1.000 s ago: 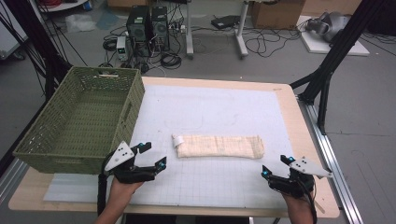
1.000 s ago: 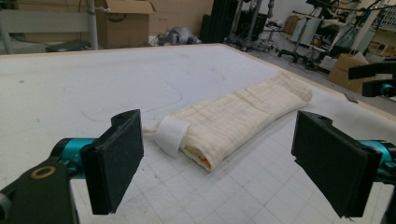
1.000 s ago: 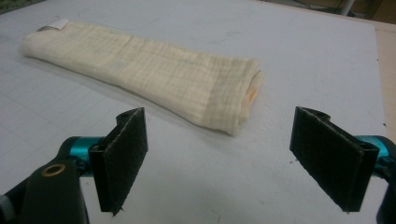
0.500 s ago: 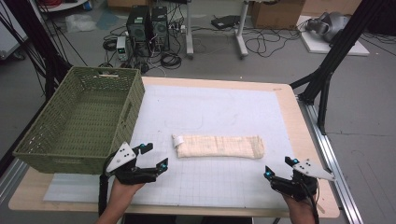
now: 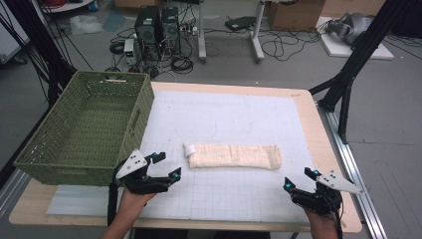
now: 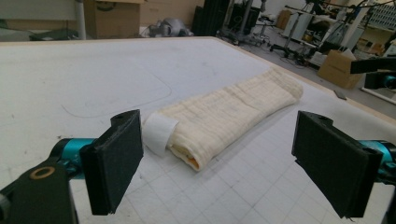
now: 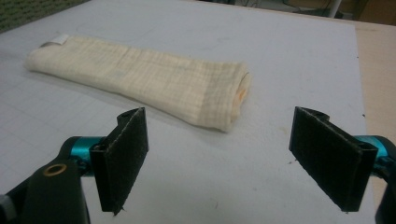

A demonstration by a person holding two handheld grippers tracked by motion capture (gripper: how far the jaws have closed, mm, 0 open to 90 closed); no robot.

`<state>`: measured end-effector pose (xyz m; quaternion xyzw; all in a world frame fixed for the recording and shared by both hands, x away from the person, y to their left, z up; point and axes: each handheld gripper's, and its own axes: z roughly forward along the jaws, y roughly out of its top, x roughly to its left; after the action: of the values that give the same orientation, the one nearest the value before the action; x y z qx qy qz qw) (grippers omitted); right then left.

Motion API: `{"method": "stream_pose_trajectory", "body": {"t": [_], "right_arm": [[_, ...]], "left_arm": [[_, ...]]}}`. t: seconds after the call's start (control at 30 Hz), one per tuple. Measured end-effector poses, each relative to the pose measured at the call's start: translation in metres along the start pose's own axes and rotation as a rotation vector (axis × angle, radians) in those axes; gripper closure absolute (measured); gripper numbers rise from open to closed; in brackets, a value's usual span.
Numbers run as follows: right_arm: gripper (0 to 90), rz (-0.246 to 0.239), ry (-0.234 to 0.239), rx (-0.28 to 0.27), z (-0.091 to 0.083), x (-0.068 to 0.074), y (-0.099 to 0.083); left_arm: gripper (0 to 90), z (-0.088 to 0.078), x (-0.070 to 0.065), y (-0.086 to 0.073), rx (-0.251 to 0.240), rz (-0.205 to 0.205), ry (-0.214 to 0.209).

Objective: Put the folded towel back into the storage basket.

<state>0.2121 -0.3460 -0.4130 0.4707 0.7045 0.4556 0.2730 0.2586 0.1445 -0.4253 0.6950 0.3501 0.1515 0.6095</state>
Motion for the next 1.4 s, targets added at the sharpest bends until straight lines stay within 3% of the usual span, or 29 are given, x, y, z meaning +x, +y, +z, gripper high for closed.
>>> {"method": "stream_pose_trajectory", "body": {"t": [0.1, 0.23, 0.33, 0.4, 0.63, 0.67, 0.73, 0.87, 0.9, 0.93, 1.0, 1.13, 1.4], "right_arm": [[18.2, -0.015, 0.001, 0.011, 0.002, -0.004, 0.003], [18.1, 0.002, -0.010, 0.022, 0.006, -0.008, 0.003], [18.0, -0.024, -0.010, 0.043, 0.010, -0.009, 0.003], [18.0, -0.029, -0.008, 0.044, 0.010, -0.007, 0.002], [18.0, -0.044, -0.010, 0.030, 0.007, -0.003, 0.003], [18.2, -0.041, -0.009, 0.035, 0.007, -0.002, 0.003], [18.2, -0.044, -0.011, 0.036, 0.007, -0.002, 0.003], [18.3, -0.047, -0.011, 0.038, 0.007, -0.003, 0.002], [18.3, -0.045, -0.012, 0.040, 0.007, -0.003, 0.001], [18.3, -0.051, -0.012, 0.042, 0.007, -0.004, 0.001], [18.3, -0.050, -0.015, 0.045, 0.008, -0.005, 0.001], [18.5, -0.058, -0.015, 0.051, 0.008, -0.004, 0.000], [18.6, -0.078, -0.012, 0.067, 0.010, -0.002, 0.000]], "left_arm": [[16.8, 0.002, -0.001, 0.002, 0.003, 0.006, 0.001], [16.6, 0.006, 0.000, 0.006, 0.009, 0.013, 0.004], [18.0, 0.010, 0.002, 0.009, 0.019, 0.018, -0.002], [18.4, 0.016, 0.008, 0.016, 0.028, -0.001, 0.003], [18.4, 0.030, 0.013, 0.033, 0.048, -0.008, 0.011], [19.6, 0.038, 0.014, 0.038, 0.084, 0.001, -0.014], [23.7, 0.043, 0.015, 0.039, 0.098, -0.001, -0.024], [24.1, 0.058, 0.016, 0.039, 0.130, -0.011, 0.010], [24.9, 0.065, 0.016, 0.035, 0.172, -0.004, 0.031], [25.8, 0.065, 0.016, 0.035, 0.172, -0.004, 0.031], [28.1, 0.072, 0.017, 0.030, 0.220, -0.002, 0.058], [32.7, 0.080, 0.017, 0.025, 0.269, -0.005, 0.075], [37.8, 0.099, 0.010, 0.010, 0.379, 0.030, 0.118]]}}
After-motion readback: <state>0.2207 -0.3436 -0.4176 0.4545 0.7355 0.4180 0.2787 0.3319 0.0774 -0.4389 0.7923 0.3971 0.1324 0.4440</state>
